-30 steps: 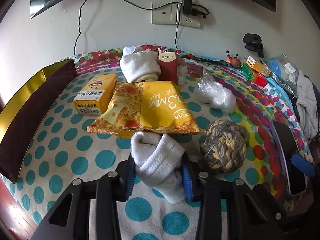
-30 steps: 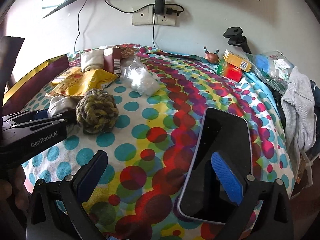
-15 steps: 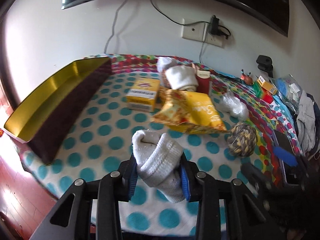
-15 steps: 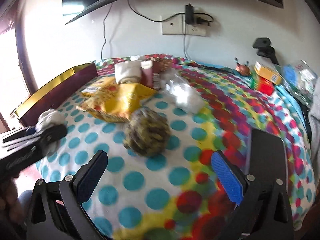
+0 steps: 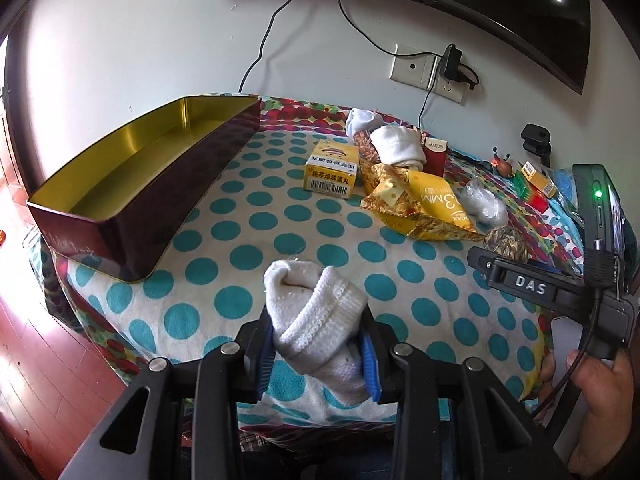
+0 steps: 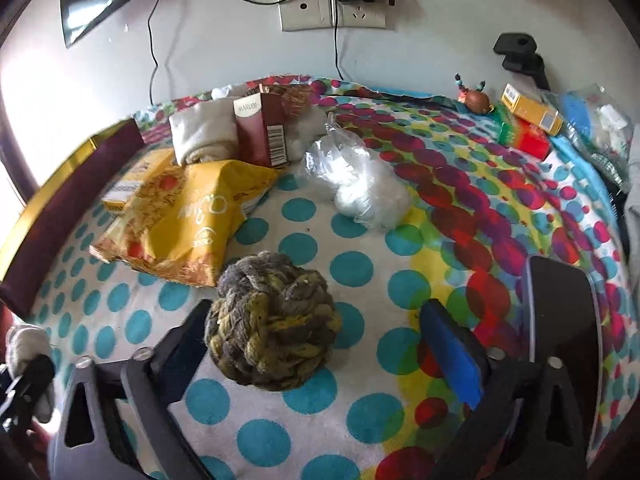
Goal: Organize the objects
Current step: 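Drop the sock into the gold tin while the right gripper grasps the rope ball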
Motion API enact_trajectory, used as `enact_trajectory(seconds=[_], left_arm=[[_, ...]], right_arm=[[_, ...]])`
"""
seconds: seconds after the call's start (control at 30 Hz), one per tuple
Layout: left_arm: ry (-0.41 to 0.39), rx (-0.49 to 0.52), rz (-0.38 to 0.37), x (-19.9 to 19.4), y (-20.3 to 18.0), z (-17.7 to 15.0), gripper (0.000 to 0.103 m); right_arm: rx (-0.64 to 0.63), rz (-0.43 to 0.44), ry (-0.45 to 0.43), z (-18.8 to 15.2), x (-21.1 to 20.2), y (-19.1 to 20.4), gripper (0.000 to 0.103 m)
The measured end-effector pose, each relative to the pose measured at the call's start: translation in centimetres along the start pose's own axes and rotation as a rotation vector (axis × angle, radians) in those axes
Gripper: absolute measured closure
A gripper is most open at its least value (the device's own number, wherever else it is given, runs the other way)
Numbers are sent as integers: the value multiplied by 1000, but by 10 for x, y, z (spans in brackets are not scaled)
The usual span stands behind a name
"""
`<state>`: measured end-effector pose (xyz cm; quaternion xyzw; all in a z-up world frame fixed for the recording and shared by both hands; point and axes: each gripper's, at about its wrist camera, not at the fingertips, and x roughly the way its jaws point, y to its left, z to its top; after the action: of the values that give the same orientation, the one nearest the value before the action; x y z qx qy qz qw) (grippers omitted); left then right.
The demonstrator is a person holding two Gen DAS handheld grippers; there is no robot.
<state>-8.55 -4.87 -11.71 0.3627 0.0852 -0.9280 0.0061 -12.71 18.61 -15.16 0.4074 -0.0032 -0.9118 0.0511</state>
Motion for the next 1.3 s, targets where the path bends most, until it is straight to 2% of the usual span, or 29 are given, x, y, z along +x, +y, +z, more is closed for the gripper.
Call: enact_trajectory(seconds=[0.07,0.13,0.2,0.43,0.63,0.73,0.83,0.97,1.17,1.3], left_arm=[[0,-8,-9,0,2,-1,67],[-6,-10,-12,-1,4,-1,67],[-10,-12,-9,-3,6,0,67],[-65,-23,21,-19,20,13,67],[-157,-46,78,-40,46,55,67],[-194,-73,138,-45,69,82,67],[-178,-95,220,-34,98,100,67],[-112,-120,302,-5,130,108,67],[-54,-127,368,27,151,107,67],[-27,-138,385,42,157,106,67]], right_arm=[[-45,11,-16,-1,-1,8,27],[-87,13,-29,-2,-2,15,51],[-97,9,-35,-2,-2,19,51],[-81,74,-49,1,-9,14,52],[-63,76,-81,17,-15,9,52],[-43,78,-65,21,-6,3,51],[-8,100,-44,19,1,-4,51],[2,119,-46,18,1,-5,51],[29,150,-23,17,5,-10,51],[18,155,-23,16,5,-8,51]])
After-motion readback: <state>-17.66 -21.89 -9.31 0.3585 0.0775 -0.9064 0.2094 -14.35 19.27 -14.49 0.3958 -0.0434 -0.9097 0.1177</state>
